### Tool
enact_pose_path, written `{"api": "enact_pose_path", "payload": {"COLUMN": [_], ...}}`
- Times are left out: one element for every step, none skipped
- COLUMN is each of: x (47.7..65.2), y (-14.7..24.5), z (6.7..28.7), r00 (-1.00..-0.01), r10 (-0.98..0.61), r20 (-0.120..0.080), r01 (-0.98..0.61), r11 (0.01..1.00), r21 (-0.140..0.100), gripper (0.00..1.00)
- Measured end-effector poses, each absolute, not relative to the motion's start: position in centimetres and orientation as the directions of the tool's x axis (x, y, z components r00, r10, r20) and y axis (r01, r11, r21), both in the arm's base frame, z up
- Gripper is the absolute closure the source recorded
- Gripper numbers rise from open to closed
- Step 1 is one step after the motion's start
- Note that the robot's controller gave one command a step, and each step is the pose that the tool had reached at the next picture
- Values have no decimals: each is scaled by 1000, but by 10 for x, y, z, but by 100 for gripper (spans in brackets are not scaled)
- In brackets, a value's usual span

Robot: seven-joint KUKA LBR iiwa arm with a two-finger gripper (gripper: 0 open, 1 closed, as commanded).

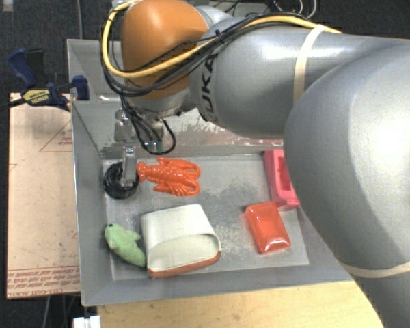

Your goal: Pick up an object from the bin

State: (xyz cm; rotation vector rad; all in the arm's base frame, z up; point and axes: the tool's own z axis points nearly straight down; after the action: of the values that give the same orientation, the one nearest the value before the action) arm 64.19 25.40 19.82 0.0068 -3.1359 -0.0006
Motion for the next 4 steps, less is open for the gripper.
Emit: {"api": "enact_pose_path", "payload": {"x": [644,604,599,599], "y": [252,240,214,214], "z": [204,101,83,83], "r00": [-1000,-1000,-964,-964], "r10": [0,-26,-266,-265], "r20": [-2,1,-6,-6], "r01": [0,-26,-266,-265], "r11": [1000,1000,964,964], "r21": [2,3,3,4], "gripper": [0,0,100,100]}}
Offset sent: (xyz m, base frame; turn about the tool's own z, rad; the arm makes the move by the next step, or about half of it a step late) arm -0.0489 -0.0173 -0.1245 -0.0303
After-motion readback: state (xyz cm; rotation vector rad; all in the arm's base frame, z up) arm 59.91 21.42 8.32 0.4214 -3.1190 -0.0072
